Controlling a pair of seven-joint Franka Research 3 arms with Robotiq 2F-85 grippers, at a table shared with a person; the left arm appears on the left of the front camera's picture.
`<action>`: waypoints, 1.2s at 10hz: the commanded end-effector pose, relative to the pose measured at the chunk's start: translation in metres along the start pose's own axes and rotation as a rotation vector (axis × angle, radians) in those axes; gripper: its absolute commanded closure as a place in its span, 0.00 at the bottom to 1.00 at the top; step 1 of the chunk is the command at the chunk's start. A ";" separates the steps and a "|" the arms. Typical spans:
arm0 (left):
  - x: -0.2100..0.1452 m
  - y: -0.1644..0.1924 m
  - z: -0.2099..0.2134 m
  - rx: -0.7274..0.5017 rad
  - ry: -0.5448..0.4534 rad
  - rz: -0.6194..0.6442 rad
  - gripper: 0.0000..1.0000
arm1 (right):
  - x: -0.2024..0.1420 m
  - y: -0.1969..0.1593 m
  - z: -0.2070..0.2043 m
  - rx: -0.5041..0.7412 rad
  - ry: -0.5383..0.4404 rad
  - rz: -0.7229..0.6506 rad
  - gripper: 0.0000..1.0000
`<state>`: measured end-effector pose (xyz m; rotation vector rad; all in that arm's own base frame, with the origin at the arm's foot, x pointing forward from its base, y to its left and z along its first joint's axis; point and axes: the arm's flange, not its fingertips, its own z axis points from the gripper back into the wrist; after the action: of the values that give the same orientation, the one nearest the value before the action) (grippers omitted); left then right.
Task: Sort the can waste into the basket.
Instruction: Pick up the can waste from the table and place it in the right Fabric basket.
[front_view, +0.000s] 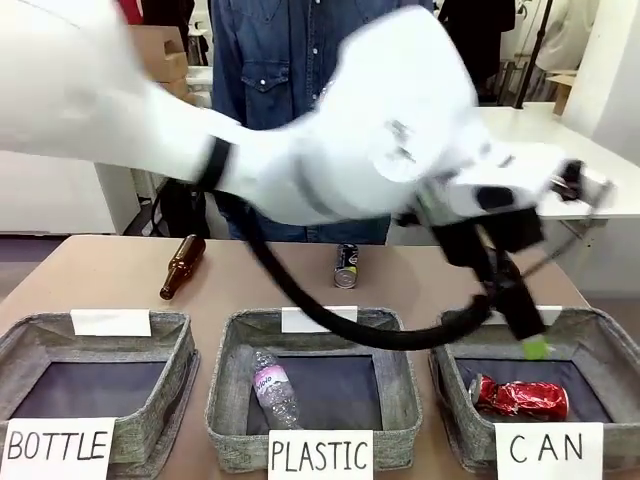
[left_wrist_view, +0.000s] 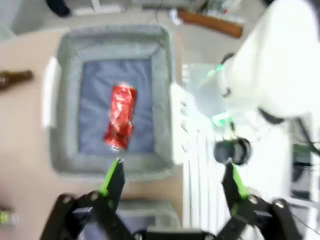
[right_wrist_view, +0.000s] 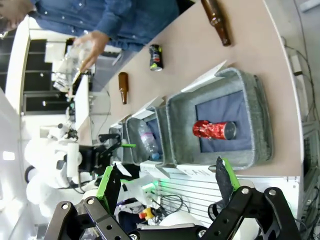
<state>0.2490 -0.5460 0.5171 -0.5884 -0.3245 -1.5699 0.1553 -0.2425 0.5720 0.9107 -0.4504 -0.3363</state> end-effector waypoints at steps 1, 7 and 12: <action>-0.075 -0.035 0.076 0.088 0.004 0.134 0.00 | 0.009 0.017 -0.035 0.050 0.023 -0.017 0.00; -0.270 -0.051 0.277 0.022 -0.274 0.885 0.00 | -0.018 0.121 -0.207 0.375 0.225 0.057 0.00; -0.457 -0.012 0.316 -0.171 -0.987 1.253 0.00 | -0.011 0.150 -0.223 0.326 0.116 -0.195 0.00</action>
<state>0.2931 0.0120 0.5388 -1.2328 -0.2514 -0.0983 0.2802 -0.0016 0.5739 1.2916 -0.2865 -0.3579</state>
